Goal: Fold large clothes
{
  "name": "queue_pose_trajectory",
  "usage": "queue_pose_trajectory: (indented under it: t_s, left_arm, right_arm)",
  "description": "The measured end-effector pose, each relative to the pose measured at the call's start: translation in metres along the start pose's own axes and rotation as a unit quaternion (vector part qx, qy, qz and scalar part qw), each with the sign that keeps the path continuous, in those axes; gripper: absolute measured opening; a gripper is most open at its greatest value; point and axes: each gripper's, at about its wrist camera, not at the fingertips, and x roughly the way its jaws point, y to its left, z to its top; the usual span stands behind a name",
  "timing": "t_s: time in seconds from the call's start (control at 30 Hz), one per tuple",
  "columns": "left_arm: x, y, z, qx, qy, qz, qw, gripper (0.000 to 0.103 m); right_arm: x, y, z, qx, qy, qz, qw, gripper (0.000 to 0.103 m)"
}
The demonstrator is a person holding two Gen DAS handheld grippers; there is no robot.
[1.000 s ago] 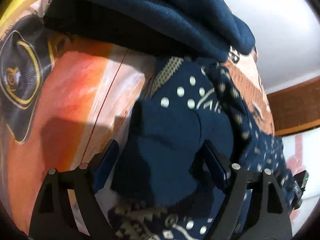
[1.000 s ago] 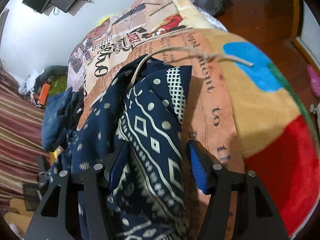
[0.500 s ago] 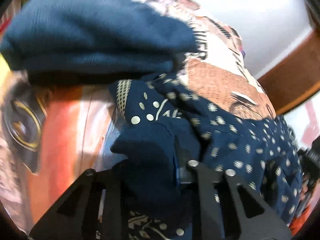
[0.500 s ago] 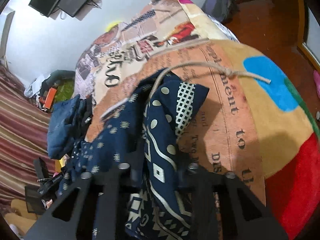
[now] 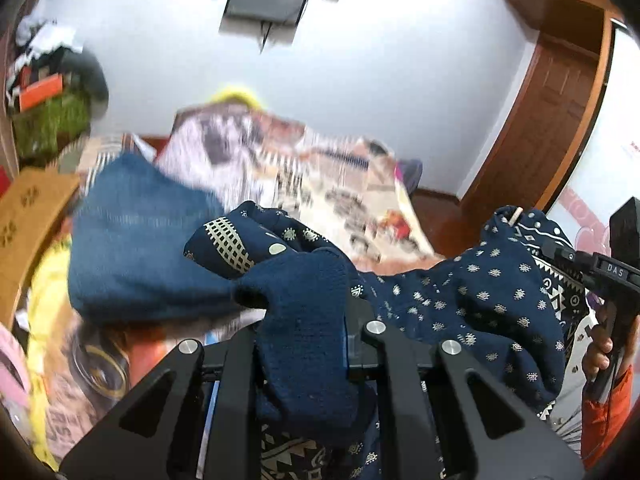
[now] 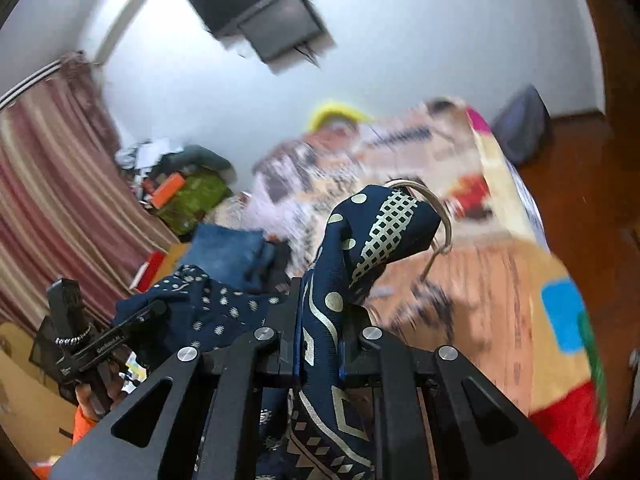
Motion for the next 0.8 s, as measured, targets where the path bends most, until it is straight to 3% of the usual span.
queue_pose_trajectory:
  t_s: [0.17, 0.33, 0.47, 0.63, 0.8]
  left_arm:
    - [-0.012, 0.006, 0.038, -0.013, -0.034, -0.014, 0.9993, 0.013]
    - [0.002, 0.018, 0.069, 0.009, -0.056, 0.022, 0.9982, 0.013]
    - [0.046, 0.047, 0.080, -0.006, -0.026, 0.040, 0.9989, 0.013]
    - [0.116, 0.078, 0.071, -0.013, 0.027, 0.071, 0.9970, 0.013]
    - [0.161, 0.101, 0.055, -0.011, 0.063, 0.094, 0.9935, 0.013]
  right_arm:
    - [0.008, 0.020, 0.030, -0.048, -0.026, -0.016, 0.998, 0.010]
    - [0.021, 0.014, 0.053, -0.047, -0.044, -0.031, 0.997, 0.010]
    - [0.049, -0.002, 0.068, -0.045, -0.040, -0.060, 0.996, 0.010]
    - [0.103, -0.034, 0.070, -0.033, 0.008, -0.094, 0.995, 0.010]
    - [0.151, -0.073, 0.060, -0.010, 0.053, -0.119, 0.991, 0.010]
